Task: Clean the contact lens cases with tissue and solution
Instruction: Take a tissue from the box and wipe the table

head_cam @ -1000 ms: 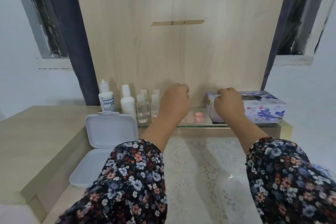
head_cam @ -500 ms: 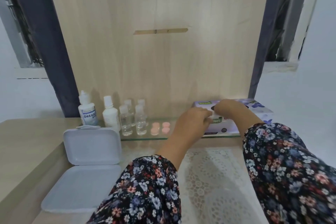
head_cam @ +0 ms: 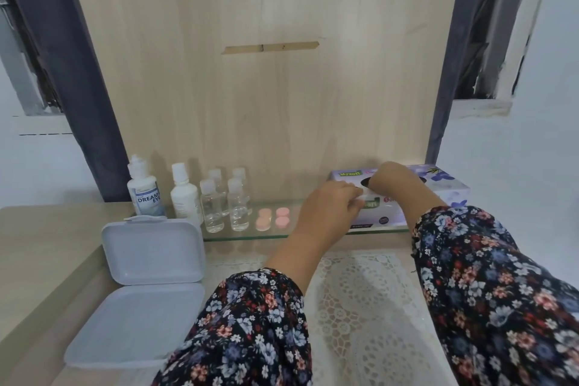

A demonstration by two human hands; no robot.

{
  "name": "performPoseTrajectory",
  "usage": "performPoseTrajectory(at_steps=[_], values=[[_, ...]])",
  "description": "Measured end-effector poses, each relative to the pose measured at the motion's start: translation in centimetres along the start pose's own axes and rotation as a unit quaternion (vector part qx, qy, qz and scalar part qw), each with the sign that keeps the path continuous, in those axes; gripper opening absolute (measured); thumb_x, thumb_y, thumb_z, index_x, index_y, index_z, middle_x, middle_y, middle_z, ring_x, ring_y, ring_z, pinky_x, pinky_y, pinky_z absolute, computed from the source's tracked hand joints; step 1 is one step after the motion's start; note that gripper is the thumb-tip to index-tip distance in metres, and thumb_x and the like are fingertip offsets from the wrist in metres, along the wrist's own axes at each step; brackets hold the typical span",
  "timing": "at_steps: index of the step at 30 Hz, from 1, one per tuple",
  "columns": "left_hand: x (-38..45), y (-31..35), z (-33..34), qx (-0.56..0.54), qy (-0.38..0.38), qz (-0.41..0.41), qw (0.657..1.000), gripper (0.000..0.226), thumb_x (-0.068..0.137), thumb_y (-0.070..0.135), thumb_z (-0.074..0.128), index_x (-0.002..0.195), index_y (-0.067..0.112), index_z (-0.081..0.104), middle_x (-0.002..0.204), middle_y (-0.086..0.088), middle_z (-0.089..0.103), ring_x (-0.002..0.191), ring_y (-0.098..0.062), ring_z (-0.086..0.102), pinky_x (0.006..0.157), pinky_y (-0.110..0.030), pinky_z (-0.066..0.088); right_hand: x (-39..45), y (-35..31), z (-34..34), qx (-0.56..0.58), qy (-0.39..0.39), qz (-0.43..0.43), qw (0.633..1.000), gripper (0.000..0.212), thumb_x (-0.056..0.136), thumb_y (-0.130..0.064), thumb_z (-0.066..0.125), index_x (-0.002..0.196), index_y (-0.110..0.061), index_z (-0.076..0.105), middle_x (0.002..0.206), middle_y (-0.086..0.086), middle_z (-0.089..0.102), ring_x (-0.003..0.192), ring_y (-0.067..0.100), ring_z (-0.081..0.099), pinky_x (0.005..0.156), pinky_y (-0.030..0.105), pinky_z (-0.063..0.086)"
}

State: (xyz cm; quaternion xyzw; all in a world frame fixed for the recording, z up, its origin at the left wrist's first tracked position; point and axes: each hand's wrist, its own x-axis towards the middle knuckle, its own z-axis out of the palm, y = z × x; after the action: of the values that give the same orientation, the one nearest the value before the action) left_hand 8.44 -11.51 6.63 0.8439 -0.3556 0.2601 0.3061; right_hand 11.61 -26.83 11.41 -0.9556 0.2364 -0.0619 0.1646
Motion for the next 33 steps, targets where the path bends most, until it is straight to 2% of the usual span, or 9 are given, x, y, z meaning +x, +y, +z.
performPoseTrajectory(at_steps=[5,8,12,18,22,26,28,30,33], values=[[0.0,0.1,-0.1,0.0,0.0,0.002,1.0,0.024,0.092,0.02,0.056,0.106,0.006,0.071,0.102,-0.016,0.068,0.099,-0.032,0.059,0.08,-0.045,0.049,-0.1,0.0,-0.1,0.007,0.018,-0.004,1.0,0.036,0.092,-0.035,0.058,0.071,-0.009,0.044,0.065,0.004,0.051,0.061,0.02,0.046,0.08,0.037,0.041],[0.1,0.2,-0.2,0.001,-0.006,-0.002,1.0,0.024,0.093,0.019,0.057,0.11,0.007,0.07,0.104,-0.016,0.068,0.102,-0.031,0.058,0.082,-0.046,0.048,-0.3,-0.3,-0.2,-0.003,0.018,0.005,1.0,0.028,0.092,-0.034,0.057,0.087,-0.008,0.047,0.067,0.004,0.047,0.078,0.026,0.048,0.094,0.044,0.039],[0.1,0.2,-0.2,-0.002,-0.014,-0.015,1.0,0.025,0.093,0.02,0.057,0.112,0.009,0.07,0.107,-0.014,0.067,0.103,-0.029,0.058,0.083,-0.045,0.048,-0.3,-0.1,0.2,0.026,0.034,-0.006,0.999,0.023,0.089,-0.031,0.059,0.093,-0.009,0.054,0.072,0.005,0.055,0.086,0.029,0.056,0.092,0.04,0.043],[0.2,0.4,-0.3,-0.011,-0.018,-0.034,0.999,0.023,0.092,0.02,0.058,0.106,0.007,0.071,0.101,-0.014,0.067,0.098,-0.03,0.057,0.081,-0.044,0.047,-0.9,1.0,0.7,0.12,0.094,-0.022,0.988,0.009,0.081,-0.017,0.057,0.079,-0.009,0.057,0.071,0.008,0.064,0.072,0.027,0.063,0.057,0.026,0.038],[0.2,0.7,-0.5,-0.022,-0.016,-0.039,0.999,0.026,0.092,0.018,0.058,0.115,0.011,0.07,0.104,-0.012,0.068,0.1,-0.028,0.057,0.082,-0.04,0.047,-1.7,1.6,0.5,0.246,0.141,-0.062,0.957,0.02,0.086,-0.01,0.045,0.095,-0.013,0.063,0.087,0.003,0.064,0.075,0.025,0.062,0.068,0.033,0.047],[0.2,0.9,-0.7,-0.023,-0.02,-0.046,0.998,0.026,0.093,0.017,0.058,0.114,0.009,0.07,0.109,-0.015,0.067,0.105,-0.03,0.057,0.086,-0.04,0.047,-1.8,2.3,-0.6,0.398,0.144,-0.068,0.903,0.03,0.089,-0.008,0.042,0.115,-0.016,0.054,0.105,0.002,0.055,0.094,0.022,0.049,0.075,0.031,0.038],[0.2,1.1,-0.7,-0.02,-0.025,-0.053,0.998,0.024,0.092,0.016,0.057,0.109,0.008,0.072,0.106,-0.016,0.067,0.103,-0.031,0.057,0.084,-0.04,0.047,-2.0,2.5,-0.8,0.408,0.105,-0.083,0.903,0.029,0.09,-0.014,0.053,0.12,-0.016,0.05,0.104,0.002,0.054,0.093,0.021,0.05,0.071,0.031,0.04],[0.3,1.3,-0.9,-0.011,-0.032,-0.06,0.998,0.024,0.093,0.017,0.056,0.11,0.01,0.071,0.105,-0.015,0.067,0.101,-0.031,0.057,0.082,-0.038,0.047,-2.3,2.6,-0.9,0.367,0.073,-0.098,0.922,0.046,0.086,-0.015,0.065,0.127,-0.017,0.045,0.098,0.0,0.056,0.091,0.02,0.055,0.072,0.033,0.047],[0.3,1.6,-1.1,-0.008,-0.039,-0.07,0.997,0.027,0.093,0.019,0.056,0.116,0.012,0.069,0.11,-0.014,0.066,0.103,-0.03,0.056,0.085,-0.037,0.046,-2.2,2.7,-0.5,0.317,0.097,-0.114,0.937,0.052,0.085,-0.008,0.066,0.133,-0.011,0.047,0.097,0.001,0.06,0.086,0.019,0.057,0.073,0.032,0.047]])
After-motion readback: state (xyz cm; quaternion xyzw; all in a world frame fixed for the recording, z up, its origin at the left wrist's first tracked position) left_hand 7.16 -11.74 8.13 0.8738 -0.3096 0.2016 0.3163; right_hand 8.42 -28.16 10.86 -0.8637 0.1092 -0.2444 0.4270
